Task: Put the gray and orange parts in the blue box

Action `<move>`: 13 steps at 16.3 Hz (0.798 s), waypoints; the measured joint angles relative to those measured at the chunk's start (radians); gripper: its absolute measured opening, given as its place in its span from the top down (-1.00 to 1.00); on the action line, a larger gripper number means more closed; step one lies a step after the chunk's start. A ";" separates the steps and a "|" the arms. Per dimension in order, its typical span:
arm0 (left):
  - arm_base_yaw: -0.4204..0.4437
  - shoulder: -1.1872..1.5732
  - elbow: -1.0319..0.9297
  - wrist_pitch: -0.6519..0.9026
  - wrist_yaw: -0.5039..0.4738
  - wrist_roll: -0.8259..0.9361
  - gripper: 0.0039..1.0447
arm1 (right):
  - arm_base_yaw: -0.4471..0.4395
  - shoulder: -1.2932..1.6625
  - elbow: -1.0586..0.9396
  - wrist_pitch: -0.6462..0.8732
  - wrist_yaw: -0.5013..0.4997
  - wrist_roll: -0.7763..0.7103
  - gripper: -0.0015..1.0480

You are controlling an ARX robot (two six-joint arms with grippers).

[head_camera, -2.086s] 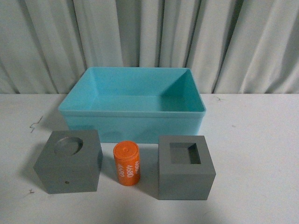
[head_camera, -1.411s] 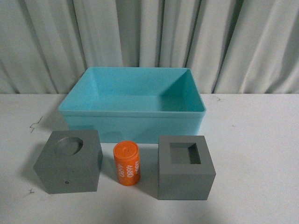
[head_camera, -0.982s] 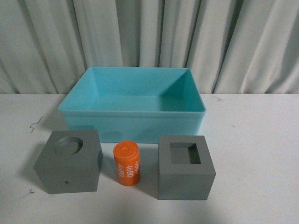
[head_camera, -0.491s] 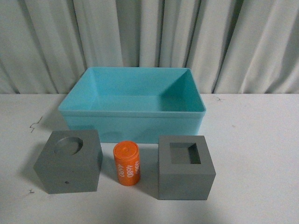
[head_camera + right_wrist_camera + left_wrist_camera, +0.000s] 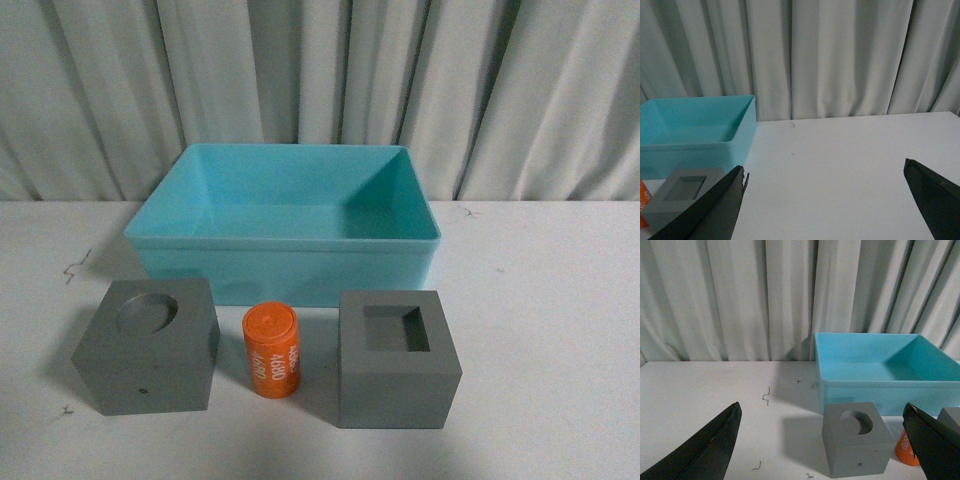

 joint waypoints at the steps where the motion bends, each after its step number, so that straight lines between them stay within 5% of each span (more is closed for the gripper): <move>1: 0.000 0.000 0.000 0.000 0.000 0.000 -0.88 | 0.000 0.000 0.000 0.000 0.000 0.000 -0.87; 13: 0.000 0.000 0.000 0.000 0.000 0.000 -0.88 | 0.000 0.000 0.000 0.000 0.000 0.000 -0.87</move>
